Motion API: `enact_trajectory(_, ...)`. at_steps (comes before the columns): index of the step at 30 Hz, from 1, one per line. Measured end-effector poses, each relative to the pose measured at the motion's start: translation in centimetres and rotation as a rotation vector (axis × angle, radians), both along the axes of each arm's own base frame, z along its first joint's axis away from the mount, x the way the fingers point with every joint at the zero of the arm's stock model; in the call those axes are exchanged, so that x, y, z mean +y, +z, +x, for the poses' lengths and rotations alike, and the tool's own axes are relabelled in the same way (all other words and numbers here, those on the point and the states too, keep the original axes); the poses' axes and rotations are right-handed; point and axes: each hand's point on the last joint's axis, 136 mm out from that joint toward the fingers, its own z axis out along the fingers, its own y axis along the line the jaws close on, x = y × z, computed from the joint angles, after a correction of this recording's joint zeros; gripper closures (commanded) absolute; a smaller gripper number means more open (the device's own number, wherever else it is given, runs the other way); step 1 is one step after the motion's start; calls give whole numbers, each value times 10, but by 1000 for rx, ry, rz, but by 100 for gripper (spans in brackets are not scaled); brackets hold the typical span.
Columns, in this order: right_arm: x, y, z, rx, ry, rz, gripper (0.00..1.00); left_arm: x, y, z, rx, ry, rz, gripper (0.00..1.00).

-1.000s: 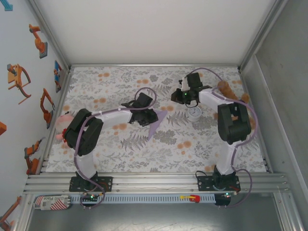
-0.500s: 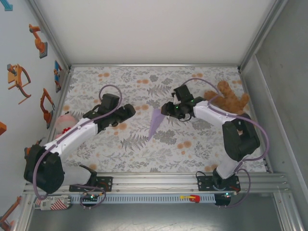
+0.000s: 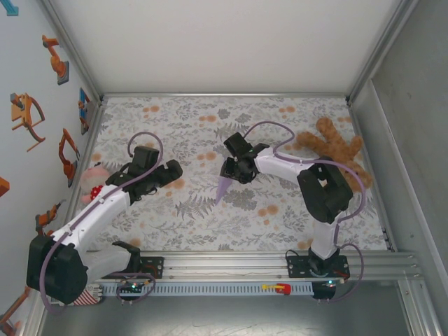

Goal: Fold a paper plane with a square sheet of paper (pick it up from the middle)
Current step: Turn over a paper plane at the top-center of the table.

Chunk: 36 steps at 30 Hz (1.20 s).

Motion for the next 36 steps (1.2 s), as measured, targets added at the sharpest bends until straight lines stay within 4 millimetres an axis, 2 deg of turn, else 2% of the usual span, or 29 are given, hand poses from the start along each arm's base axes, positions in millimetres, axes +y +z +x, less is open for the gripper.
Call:
enact_trajectory(12, -19, -7, -5, 32, -81, -77, 78, 1, -7, 0, 21, 2, 11, 4)
enact_trajectory(16, -18, -6, -5, 36, -91, -70, 97, 1, -7, 0, 21, 2, 11, 4)
enact_trajectory(23, -12, -1, 0, 7, -65, -45, 100, 6, -5, 1, 13, 23, 5, 4)
enact_trajectory(25, -4, 6, 2, -6, -18, -21, 100, 12, -6, 0, 14, 44, 0, 4)
enact_trajectory(27, 13, 20, 7, -35, 62, 36, 100, 18, -9, -1, 20, 73, -6, 4)
enact_trajectory(32, 63, 72, 14, -144, 291, 222, 100, 35, -22, -6, 50, 149, -25, 4)
enact_trajectory(34, 76, 85, 13, -173, 356, 278, 100, 38, -24, -9, 56, 168, -32, 4)
enact_trajectory(36, 85, 88, 10, -180, 403, 319, 100, 38, -21, -9, 47, 177, -44, 4)
